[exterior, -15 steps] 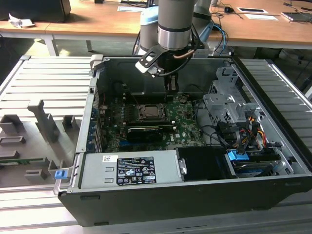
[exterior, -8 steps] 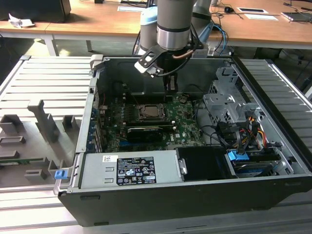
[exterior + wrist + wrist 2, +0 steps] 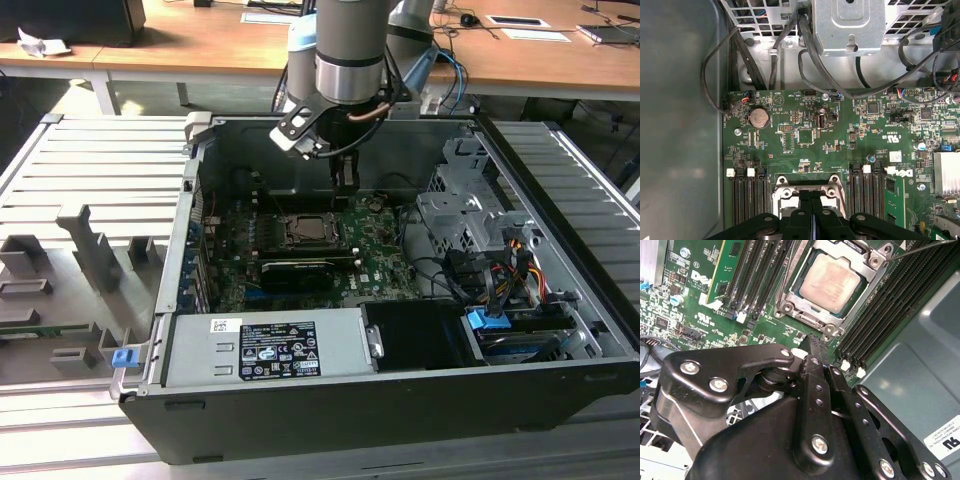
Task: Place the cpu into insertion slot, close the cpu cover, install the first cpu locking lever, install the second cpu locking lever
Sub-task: 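Close the cpu cover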
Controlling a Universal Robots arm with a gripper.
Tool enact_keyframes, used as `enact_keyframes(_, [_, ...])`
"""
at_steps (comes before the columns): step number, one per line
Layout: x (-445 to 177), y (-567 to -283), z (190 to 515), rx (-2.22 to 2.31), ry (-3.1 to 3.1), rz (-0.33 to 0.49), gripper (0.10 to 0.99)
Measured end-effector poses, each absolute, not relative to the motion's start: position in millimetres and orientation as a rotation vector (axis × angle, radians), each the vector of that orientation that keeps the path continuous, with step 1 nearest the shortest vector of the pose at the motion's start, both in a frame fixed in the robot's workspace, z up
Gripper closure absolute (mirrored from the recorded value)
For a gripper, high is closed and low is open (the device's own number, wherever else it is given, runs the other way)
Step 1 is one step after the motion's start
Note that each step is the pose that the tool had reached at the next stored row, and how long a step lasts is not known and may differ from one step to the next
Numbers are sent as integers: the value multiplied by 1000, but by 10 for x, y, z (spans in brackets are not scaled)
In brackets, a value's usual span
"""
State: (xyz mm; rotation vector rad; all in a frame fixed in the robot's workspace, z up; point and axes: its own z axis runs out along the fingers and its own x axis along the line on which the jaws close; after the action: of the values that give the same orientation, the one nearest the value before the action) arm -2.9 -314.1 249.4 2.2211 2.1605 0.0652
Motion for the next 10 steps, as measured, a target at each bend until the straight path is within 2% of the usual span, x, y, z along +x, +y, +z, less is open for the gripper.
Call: enact_keyframes(10, [-59,-3141,2485,2221,2161,65,980])
